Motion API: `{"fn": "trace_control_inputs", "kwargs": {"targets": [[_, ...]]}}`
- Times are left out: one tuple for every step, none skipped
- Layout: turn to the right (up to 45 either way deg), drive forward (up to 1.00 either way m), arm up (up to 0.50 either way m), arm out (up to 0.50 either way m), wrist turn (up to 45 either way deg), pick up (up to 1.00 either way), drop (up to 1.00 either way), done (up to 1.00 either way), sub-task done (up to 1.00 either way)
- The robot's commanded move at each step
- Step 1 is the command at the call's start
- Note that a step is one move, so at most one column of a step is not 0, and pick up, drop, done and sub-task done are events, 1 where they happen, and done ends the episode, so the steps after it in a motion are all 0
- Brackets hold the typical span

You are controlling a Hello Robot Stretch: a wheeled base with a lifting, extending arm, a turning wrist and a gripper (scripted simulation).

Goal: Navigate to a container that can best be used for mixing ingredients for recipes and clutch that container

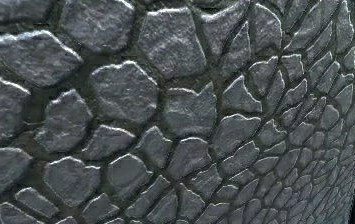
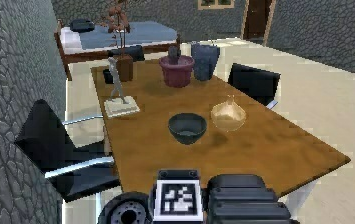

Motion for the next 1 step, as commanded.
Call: {"fn": "trace_control_inputs", "kwargs": {"targets": [[0.0,0.00,0.00,0.44,0.0,0.00,0.00,0.00,0.00]]}}
